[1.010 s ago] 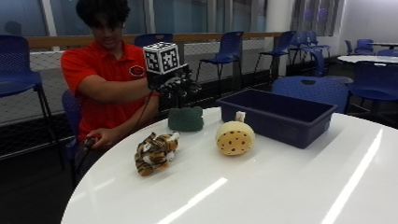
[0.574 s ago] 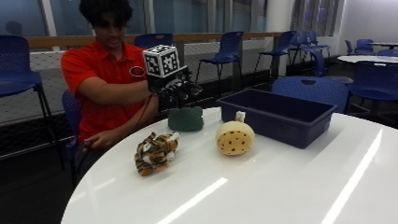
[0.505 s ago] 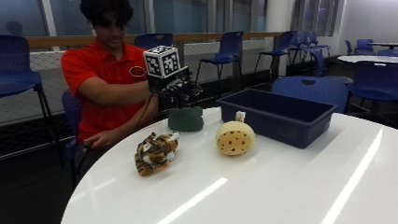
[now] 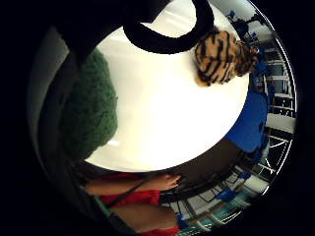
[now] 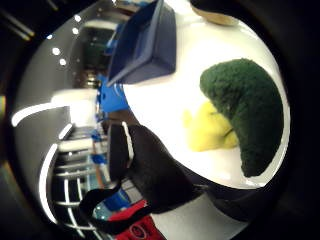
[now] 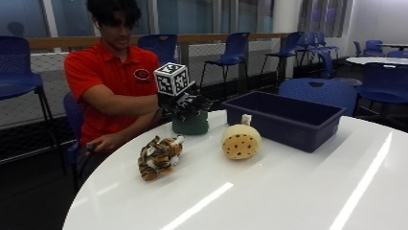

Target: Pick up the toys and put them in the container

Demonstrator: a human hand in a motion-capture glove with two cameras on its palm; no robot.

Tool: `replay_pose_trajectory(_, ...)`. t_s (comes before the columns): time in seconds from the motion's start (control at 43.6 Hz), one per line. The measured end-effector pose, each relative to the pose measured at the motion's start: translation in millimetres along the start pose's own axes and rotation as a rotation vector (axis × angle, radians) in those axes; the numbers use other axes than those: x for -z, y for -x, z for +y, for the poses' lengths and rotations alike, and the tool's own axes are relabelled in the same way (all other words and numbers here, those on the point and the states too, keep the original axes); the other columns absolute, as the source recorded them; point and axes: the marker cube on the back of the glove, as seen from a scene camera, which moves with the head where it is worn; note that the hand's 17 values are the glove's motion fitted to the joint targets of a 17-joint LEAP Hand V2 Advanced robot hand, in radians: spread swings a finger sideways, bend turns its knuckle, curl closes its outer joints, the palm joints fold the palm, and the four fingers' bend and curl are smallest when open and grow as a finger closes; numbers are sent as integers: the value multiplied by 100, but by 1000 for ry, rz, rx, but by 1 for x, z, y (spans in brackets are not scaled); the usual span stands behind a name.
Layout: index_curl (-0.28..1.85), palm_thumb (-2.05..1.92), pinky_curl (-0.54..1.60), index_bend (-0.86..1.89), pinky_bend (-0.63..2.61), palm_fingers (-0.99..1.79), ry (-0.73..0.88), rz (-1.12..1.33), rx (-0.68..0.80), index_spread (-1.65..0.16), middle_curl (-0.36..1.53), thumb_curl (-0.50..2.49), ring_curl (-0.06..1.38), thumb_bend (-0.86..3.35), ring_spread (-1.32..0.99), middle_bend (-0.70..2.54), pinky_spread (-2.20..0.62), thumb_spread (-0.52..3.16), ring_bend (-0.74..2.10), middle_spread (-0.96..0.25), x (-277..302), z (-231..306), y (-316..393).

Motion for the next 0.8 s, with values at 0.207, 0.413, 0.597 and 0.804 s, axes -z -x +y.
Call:
replay_pose_trajectory(0.207,26,-13,33,15,78,-12,34,49,12,-31,22,7,14,-9,-2,14,6,102,18,-8,-22,1,1)
replay_pose_trajectory(0.413,26,-11,36,14,86,-15,71,94,11,-32,22,11,15,-8,-1,13,7,100,17,-7,-41,-3,0)
replay_pose_trajectory(0.597,24,-7,40,12,102,-14,110,148,46,-33,21,14,15,-6,-1,12,8,100,16,-6,-51,-3,7)
replay_pose_trajectory(0.804,21,-5,44,10,121,-14,148,243,39,-34,19,18,18,-5,2,10,5,98,22,-4,-62,-2,15)
